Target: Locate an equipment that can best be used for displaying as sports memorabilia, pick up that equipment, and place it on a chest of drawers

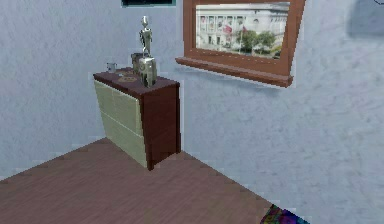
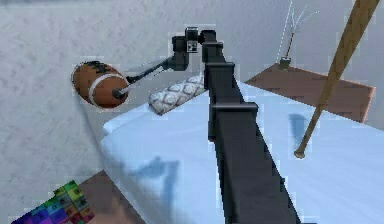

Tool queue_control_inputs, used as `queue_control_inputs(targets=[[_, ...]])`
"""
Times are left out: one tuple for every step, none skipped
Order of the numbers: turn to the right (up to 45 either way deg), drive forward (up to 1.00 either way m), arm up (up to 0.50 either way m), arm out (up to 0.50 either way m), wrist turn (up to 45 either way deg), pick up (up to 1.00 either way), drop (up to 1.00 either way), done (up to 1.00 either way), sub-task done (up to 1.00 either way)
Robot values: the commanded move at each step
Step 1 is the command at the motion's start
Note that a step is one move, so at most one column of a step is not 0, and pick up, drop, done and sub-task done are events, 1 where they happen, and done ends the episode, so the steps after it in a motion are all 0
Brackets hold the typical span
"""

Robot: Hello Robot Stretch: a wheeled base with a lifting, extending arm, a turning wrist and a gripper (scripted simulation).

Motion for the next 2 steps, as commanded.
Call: queue_control_inputs(targets=[[0.0, 0.0, 0.0, 0.0, -45.0, 0.0, 0.0, 0.0, 0.0], [0.0, 0.0, 0.0, 0.0, -3.0, 0.0, 0.0, 0.0, 0.0]])
